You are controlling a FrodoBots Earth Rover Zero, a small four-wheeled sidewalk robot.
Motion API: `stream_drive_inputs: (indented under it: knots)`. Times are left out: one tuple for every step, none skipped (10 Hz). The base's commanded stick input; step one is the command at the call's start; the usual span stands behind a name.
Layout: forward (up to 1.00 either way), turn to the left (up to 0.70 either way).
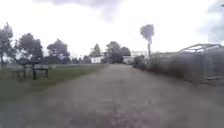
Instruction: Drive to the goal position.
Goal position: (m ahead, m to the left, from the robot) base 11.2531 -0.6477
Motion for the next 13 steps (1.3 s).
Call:
stream_drive_inputs:
  knots:
    - [1.0,-0.27]
    - [1.0,-0.27]
    - [1.0,-0.27]
    - [1.0,-0.27]
    - [1.0,-0.27]
    - [1.0,-0.27]
    - [1.0,-0.27]
    - [1.0,-0.27]
    - [1.0,-0.27]
    - [1.0,-0.22]
    - [1.0,-0.14]
    - [1.0,-0.06]
    - [1.0,0.0]
